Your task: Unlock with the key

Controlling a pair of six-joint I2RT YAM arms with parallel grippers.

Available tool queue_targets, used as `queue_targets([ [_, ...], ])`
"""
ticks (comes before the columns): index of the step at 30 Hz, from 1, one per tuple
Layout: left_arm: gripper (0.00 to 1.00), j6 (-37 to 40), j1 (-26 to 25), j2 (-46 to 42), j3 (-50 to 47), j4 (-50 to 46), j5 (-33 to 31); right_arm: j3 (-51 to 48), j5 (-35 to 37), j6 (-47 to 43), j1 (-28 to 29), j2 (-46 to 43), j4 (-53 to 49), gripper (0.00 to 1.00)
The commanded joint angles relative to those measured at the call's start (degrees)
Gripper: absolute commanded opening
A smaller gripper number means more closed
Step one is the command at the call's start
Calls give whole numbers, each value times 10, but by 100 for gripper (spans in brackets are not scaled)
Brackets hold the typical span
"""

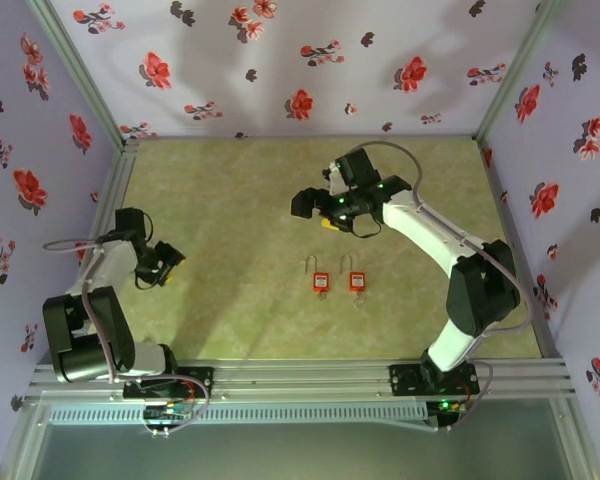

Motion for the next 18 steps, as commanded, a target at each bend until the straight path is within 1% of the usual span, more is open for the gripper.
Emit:
queue_targets([
  [1, 43, -116, 2, 15, -20, 105, -4, -14, -12, 6, 5, -1, 8, 99],
  [4, 43, -162, 3, 41, -17, 143, -23, -20, -13, 6, 5, -5, 8, 99],
  [6, 43, -177, 2, 56, -7, 149, -35, -25, -12, 6, 6, -7, 9, 99],
  [11, 41, -193, 2, 105, 22, 151, -43, -35, -11, 6, 6, -13, 10, 99],
  [15, 40, -193, 2, 124, 38, 149, -52, -38, -11, 3, 5, -14, 10, 99],
  [18, 40, -188, 0, 150, 60, 142, -44, -38, -9, 2, 5, -15, 8, 99],
])
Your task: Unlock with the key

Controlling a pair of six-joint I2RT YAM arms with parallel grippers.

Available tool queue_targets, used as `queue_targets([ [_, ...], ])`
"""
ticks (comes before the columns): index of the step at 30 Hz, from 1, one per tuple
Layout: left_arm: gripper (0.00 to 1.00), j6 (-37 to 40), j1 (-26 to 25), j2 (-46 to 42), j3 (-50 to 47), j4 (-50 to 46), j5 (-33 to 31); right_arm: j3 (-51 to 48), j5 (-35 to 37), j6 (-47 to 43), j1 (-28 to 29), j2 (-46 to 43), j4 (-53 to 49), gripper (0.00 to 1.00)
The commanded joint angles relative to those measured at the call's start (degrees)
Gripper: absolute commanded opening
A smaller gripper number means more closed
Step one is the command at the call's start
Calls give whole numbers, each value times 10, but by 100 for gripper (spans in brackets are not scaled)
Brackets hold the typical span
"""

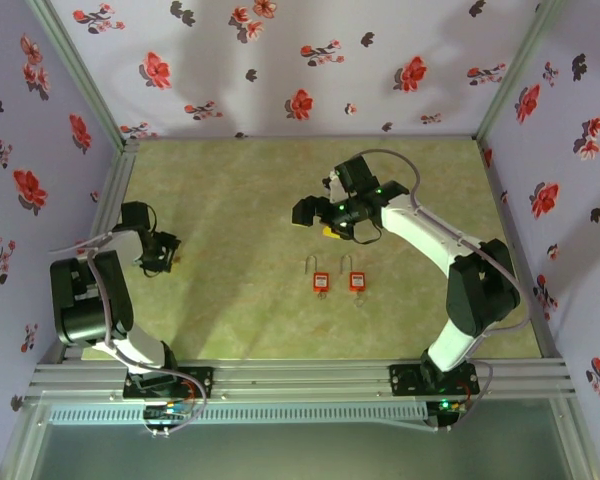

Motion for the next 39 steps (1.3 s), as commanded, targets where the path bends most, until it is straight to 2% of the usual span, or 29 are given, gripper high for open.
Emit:
queue_targets([
  [1, 39, -5, -2, 27, 34, -8, -8, -5, -4, 0, 3, -15, 5, 99],
  [10, 39, 12, -5, 34, 40, -54, -9, 0, -3, -12, 3, -17, -7, 99],
  [20, 40, 112, -29, 120, 114, -154, -19, 5, -1, -17, 3, -13, -3, 99],
  [28, 30, 181, -80, 206, 185, -227, 0, 19, 2, -21, 3, -8, -2, 99],
  [32, 20, 207, -102, 217, 207, -264, 15, 25, 0, -24, 3, -6, 1, 99],
  [36, 12, 197, -129, 214, 191, -255, 37, 30, -4, -26, 2, -1, 2, 99],
  [39, 11, 182, -153, 208, 177, -243, 47, 30, -8, -26, 3, 1, 3, 99],
])
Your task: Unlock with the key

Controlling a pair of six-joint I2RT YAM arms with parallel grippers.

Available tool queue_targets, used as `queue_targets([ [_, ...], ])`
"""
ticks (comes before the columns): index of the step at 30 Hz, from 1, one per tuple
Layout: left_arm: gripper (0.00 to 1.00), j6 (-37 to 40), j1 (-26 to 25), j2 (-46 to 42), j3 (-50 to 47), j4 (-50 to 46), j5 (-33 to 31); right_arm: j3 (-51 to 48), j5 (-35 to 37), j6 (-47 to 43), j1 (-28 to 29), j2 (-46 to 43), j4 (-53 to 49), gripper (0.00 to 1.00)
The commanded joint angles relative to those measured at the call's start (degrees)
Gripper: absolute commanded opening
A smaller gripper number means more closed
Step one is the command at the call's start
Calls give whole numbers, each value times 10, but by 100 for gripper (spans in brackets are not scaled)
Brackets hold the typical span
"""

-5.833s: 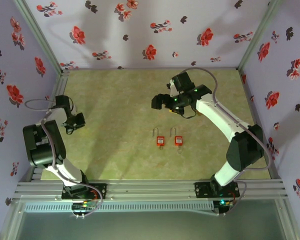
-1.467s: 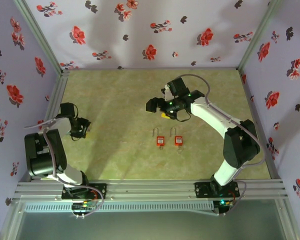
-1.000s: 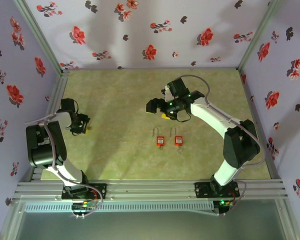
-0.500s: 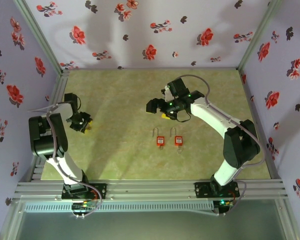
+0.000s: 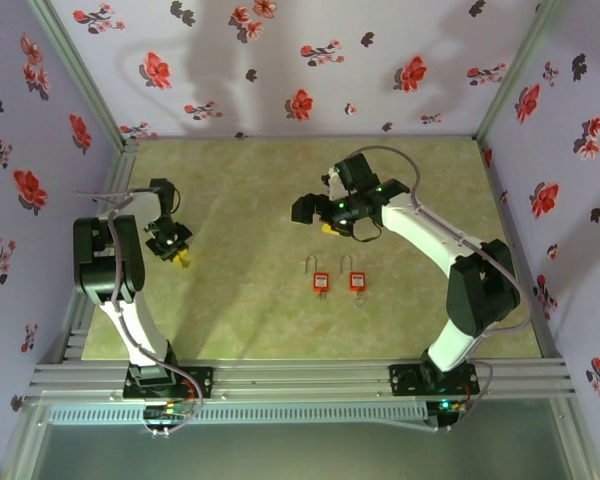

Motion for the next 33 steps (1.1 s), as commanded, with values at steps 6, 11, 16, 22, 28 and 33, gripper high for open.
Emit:
queue_targets([
  [6, 8, -65, -103, 7, -100, 84, 202, 4, -8, -11, 3, -5, 7, 99],
  [11, 5, -87, -161, -22, -113, 129, 219, -14, -9, -3, 3, -9, 20, 99],
  [16, 3, -74, -211, -36, -91, 154, 236, -23, 9, 2, 3, -8, 10, 99],
  [22, 2, 13, -248, -18, -33, 123, 268, -25, 22, -2, 0, 9, -20, 99],
  [28, 7, 61, -257, -34, 10, 74, 241, -13, 49, -17, -12, 25, -92, 98],
  [33, 33, -18, -271, -91, 3, 59, 208, -3, 64, -30, -23, 19, -130, 98],
])
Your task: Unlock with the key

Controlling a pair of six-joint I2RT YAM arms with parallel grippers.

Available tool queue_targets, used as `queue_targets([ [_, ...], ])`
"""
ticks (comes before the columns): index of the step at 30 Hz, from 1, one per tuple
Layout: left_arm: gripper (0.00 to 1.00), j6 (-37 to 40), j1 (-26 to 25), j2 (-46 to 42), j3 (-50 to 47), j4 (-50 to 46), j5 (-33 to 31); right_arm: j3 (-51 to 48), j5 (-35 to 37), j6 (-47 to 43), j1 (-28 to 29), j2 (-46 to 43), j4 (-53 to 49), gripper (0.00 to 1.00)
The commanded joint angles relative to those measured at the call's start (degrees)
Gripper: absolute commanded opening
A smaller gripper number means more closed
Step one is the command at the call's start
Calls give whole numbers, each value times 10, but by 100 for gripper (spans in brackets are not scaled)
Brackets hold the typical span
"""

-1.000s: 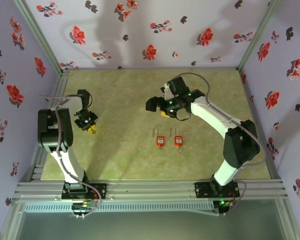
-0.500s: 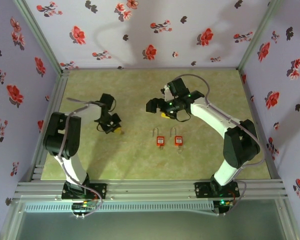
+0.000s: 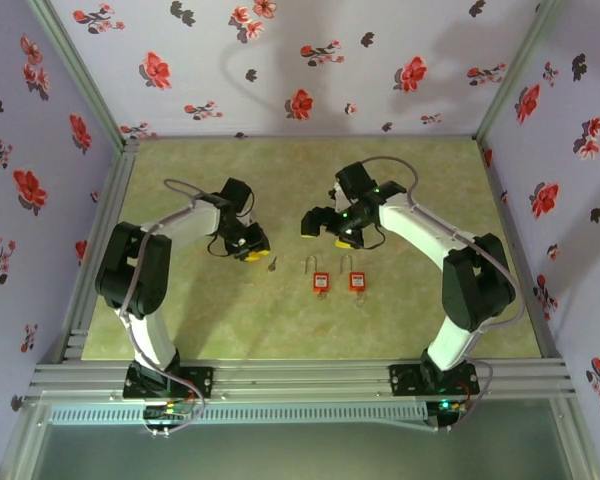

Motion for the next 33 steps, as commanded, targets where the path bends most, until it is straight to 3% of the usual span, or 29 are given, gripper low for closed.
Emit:
queue_targets([
  [1, 36, -67, -15, -46, -2, -31, -17, 13, 18, -19, -8, -7, -46, 98],
  [8, 44, -328, -49, -100, -115, 68, -35, 8, 6, -26, -10, -18, -51, 98],
  [12, 46, -397, -60, -89, -103, 79, -48, -5, -1, -26, -10, -26, -44, 98],
  [19, 42, -446, -68, -14, -40, 12, -45, -30, -4, -27, -10, -47, -32, 99],
  [33, 41, -461, -81, 15, -32, -7, -66, -57, -12, -31, -19, -65, -19, 99],
])
